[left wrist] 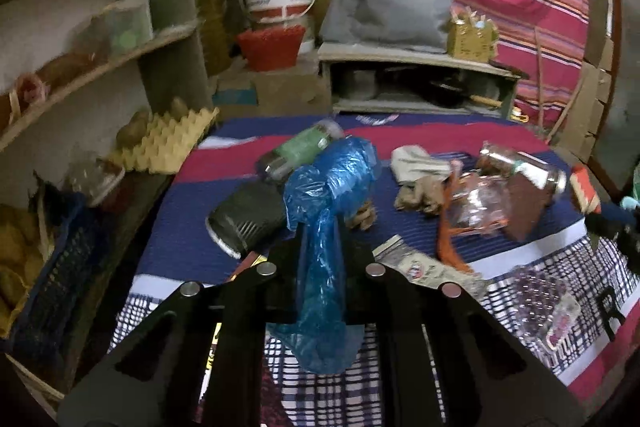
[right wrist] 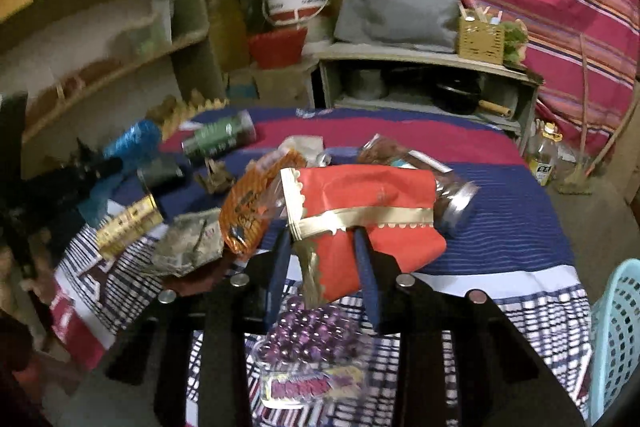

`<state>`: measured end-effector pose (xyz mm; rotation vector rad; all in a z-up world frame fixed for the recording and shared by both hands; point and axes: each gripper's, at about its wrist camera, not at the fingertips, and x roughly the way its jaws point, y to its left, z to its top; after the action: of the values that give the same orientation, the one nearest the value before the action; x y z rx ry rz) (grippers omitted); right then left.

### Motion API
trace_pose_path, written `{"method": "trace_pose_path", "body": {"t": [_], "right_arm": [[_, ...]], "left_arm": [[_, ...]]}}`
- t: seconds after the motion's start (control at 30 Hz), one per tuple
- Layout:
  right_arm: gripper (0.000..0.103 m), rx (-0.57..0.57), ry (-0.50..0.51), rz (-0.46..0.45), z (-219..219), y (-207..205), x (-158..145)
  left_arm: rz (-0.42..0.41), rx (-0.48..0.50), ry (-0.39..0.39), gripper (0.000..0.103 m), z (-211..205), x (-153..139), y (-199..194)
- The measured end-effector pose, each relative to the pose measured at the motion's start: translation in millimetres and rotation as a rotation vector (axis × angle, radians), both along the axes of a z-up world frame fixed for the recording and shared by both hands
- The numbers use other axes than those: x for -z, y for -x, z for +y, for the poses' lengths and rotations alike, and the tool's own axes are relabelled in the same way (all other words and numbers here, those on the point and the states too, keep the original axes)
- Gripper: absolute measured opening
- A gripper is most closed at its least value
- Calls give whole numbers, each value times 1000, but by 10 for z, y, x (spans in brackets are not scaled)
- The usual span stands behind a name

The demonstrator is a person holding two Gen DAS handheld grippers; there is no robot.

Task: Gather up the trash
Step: 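Lift the blue bag and red-gold wrapper and carry both toward the blue basket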

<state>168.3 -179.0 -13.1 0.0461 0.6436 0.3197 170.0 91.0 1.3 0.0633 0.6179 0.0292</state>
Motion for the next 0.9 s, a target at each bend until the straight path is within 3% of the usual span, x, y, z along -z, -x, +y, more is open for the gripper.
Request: {"method": "trace_pose_path", "body": {"t": [0.3, 0.43, 0.73, 0.9], "right_arm": [[33, 126, -128, -41, -873, 304, -331], [33, 212, -123, -61, -1314, 596, -362], [33, 473, -116, -40, -2520, 1266, -143], [34, 570, -85, -45, -2937, 1499, -108]], "left_arm": [[-78, 148, -40, 10, -1030, -335, 159], [-98, 266, 11, 10, -1661, -403, 250], [-102, 469, 19, 10, -2976, -213, 450], [-70, 597, 25, 10, -3662, -46, 562]]}}
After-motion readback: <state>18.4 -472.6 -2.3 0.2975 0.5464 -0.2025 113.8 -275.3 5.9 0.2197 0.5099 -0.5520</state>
